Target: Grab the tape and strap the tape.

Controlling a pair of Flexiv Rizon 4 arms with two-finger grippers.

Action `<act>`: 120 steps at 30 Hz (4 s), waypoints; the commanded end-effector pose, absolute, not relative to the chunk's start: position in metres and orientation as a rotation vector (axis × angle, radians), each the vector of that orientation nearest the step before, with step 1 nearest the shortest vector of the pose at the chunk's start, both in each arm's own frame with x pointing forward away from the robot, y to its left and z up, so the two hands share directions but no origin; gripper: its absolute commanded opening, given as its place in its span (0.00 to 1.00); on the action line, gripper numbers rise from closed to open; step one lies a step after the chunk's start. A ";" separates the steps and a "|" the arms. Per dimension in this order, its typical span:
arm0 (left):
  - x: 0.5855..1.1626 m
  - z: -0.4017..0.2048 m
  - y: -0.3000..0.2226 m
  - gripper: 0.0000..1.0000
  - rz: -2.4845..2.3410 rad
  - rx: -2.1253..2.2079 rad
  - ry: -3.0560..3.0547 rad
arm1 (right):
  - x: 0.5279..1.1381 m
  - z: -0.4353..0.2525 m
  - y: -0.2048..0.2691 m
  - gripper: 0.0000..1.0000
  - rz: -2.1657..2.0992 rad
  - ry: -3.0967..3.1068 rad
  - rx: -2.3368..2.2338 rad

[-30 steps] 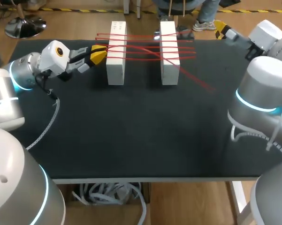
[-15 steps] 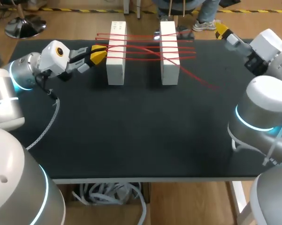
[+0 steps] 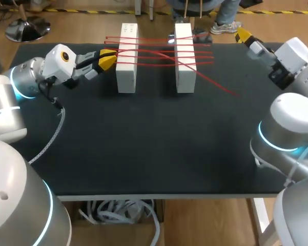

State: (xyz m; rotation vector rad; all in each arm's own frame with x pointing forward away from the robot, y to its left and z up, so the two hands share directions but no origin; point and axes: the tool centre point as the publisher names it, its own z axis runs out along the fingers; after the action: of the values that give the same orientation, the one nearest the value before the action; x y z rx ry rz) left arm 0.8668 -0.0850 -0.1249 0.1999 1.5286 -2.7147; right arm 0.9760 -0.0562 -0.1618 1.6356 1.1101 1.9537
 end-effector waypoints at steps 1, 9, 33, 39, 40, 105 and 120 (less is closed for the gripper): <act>0.867 -0.125 -0.085 0.00 -2.716 0.202 1.528 | 0.976 -0.164 -0.058 1.00 1.965 1.108 1.628; 0.873 -0.125 -0.085 0.00 -2.701 0.199 1.521 | 0.976 -0.164 -0.058 1.00 1.965 1.108 1.628; 0.891 -0.128 -0.095 0.00 -2.654 0.074 1.476 | 0.976 -0.164 -0.058 1.00 1.965 1.108 1.628; 0.895 -0.129 -0.093 0.00 -2.650 0.057 1.474 | 0.976 -0.164 -0.058 1.00 1.965 1.108 1.628; 0.895 -0.129 -0.092 0.00 -2.649 0.054 1.474 | 0.976 -0.164 -0.058 1.00 1.965 1.108 1.628; 0.896 -0.129 -0.091 0.00 -2.637 0.034 1.471 | 0.892 -0.170 0.011 1.00 2.300 -0.077 2.255; 0.896 -0.129 -0.091 0.00 -2.637 0.034 1.471 | 0.916 -0.179 0.030 1.00 2.314 -0.078 2.313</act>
State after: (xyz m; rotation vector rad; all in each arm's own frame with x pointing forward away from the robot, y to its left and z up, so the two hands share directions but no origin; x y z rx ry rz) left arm 0.8970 -0.0904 -0.1301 0.0377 1.4704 -2.6412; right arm 0.9096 0.0253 -0.1813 2.3171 -0.0653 2.3218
